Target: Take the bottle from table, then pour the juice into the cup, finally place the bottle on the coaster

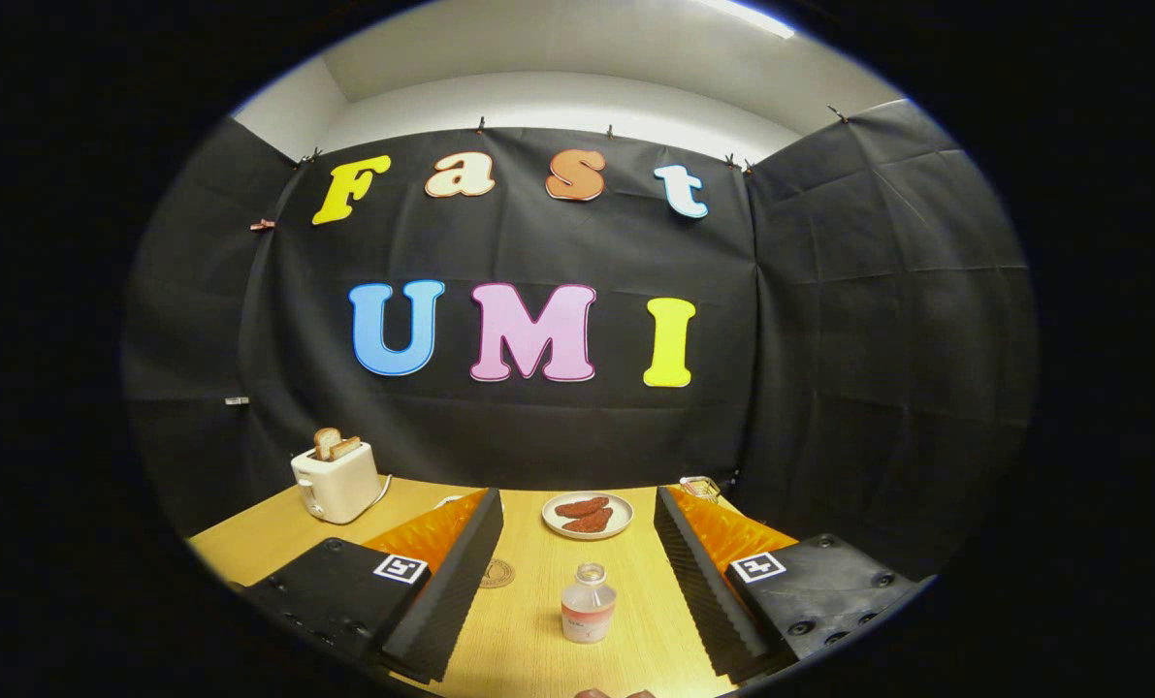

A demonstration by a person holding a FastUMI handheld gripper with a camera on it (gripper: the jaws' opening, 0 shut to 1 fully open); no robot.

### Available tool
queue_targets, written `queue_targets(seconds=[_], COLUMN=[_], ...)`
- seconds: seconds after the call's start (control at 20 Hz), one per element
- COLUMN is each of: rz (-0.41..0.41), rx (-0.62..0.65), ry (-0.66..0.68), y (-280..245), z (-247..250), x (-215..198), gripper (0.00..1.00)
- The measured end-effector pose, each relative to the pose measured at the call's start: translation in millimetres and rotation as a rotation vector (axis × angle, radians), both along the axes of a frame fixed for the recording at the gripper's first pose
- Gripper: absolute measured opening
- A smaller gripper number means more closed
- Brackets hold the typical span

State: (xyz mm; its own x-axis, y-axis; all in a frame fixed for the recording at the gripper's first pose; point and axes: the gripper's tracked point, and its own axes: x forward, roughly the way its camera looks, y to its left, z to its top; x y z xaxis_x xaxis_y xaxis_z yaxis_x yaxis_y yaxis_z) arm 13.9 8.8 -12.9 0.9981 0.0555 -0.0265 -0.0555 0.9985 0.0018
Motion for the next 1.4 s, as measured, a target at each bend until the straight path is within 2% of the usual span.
queue_targets(seconds=[0.55,1.15,1.4], rz=[0.016,0.099,0.126], rx=[-0.017,0.024,0.0], ry=[0.03,0.132,0.154], y=[-3.1,-7.9,-12.6], z=[-30.5,-128.6,-167.9], x=[39.1,71.8,88.6], gripper=[0.97,0.97,0.97])
